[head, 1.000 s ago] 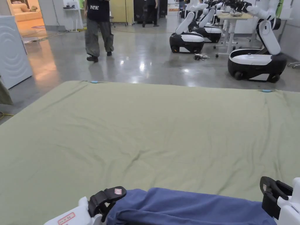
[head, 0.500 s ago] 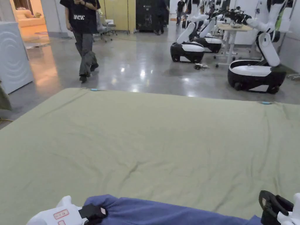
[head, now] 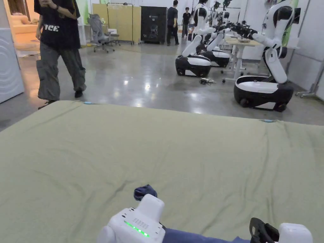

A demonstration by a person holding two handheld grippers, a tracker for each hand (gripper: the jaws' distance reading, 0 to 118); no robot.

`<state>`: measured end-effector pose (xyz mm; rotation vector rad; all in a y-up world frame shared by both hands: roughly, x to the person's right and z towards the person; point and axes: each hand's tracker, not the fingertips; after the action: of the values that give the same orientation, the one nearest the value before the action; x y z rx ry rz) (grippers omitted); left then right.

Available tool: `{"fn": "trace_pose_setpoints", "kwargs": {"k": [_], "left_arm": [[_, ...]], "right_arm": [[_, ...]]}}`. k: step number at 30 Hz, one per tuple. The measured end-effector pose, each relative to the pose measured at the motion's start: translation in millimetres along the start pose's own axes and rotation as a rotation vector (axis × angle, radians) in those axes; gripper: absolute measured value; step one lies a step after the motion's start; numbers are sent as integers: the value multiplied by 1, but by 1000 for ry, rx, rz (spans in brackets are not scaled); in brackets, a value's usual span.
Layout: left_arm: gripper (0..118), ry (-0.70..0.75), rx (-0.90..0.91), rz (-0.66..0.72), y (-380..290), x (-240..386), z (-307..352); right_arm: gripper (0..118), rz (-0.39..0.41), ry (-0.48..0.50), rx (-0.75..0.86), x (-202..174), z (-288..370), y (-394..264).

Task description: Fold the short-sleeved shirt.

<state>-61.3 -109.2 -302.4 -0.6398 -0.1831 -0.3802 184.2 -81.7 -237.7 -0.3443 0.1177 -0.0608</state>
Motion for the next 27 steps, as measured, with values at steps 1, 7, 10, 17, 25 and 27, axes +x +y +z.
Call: {"fn": "trace_pose_setpoints", "kwargs": {"k": [1,7,10,17,25,27], "left_arm": [[10,1,-16,-44,-2,18,-7],[39,11,-164,-134,-26,84,-57],[89,-22,-122,-15,-24,70,-48],[97,-339,85,440,-6,-20,32],[7,-629,-47,928,-43,-59,-46],[7,-685,-109,952,-48,-35,-65]], "right_arm": [[4,-2,-3,-4,3,1,-1],[4,-29,0,-13,26,6,-4],[4,-30,-2,-11,33,8,-2],[5,-53,6,-7,44,13,-1],[6,-116,1,-9,48,10,-5],[6,-135,0,-14,50,10,-6]]}}
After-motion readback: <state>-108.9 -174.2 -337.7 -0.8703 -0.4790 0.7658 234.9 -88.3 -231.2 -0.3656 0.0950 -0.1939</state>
